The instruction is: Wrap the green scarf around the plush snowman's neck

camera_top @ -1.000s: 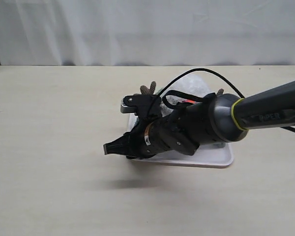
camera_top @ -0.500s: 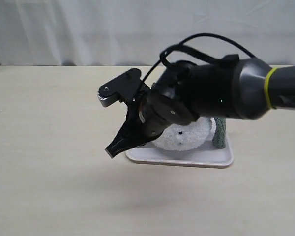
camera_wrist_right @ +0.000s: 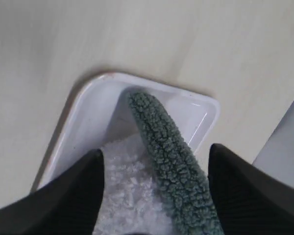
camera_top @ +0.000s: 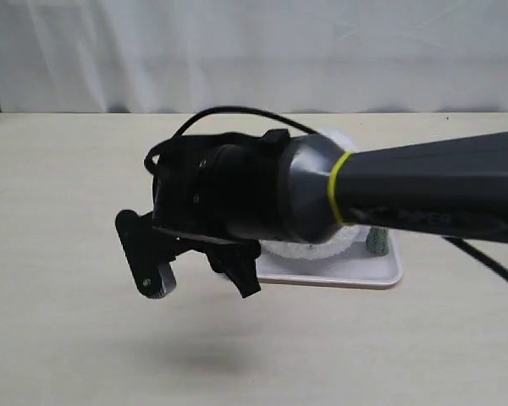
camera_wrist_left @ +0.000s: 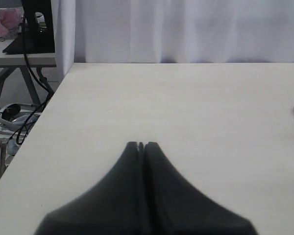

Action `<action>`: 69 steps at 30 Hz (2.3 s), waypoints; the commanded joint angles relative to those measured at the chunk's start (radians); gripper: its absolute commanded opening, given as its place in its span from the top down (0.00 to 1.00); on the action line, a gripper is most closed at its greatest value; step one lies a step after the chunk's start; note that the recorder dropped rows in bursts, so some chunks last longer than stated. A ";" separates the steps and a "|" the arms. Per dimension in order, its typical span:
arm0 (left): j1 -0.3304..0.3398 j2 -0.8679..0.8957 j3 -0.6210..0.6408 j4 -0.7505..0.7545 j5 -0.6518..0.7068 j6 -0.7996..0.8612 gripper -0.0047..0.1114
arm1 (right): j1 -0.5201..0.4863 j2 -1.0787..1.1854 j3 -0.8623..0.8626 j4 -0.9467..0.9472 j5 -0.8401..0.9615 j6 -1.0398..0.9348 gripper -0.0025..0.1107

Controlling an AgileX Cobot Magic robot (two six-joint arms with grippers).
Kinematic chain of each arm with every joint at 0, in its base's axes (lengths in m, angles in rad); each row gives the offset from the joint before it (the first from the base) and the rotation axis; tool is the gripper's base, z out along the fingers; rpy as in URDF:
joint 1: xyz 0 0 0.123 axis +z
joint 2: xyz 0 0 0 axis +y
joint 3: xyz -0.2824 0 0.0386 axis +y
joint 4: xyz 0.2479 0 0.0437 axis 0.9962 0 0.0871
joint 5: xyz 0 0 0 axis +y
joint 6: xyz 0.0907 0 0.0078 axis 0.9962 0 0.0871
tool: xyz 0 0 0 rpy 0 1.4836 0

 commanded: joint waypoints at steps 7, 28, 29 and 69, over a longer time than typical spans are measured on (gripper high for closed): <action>0.005 -0.002 0.003 0.001 -0.014 -0.003 0.96 | 0.002 0.147 0.000 -0.282 0.016 0.080 0.46; 0.005 -0.002 0.003 0.001 -0.014 -0.003 0.96 | -0.049 0.228 0.000 -0.435 0.034 0.249 0.88; 0.005 -0.002 0.003 0.001 -0.014 -0.003 0.96 | -0.049 0.228 0.000 -0.434 0.045 0.249 0.91; 0.005 -0.002 0.003 0.001 -0.014 -0.003 0.96 | -0.010 -0.026 0.226 -0.042 0.190 -0.038 0.92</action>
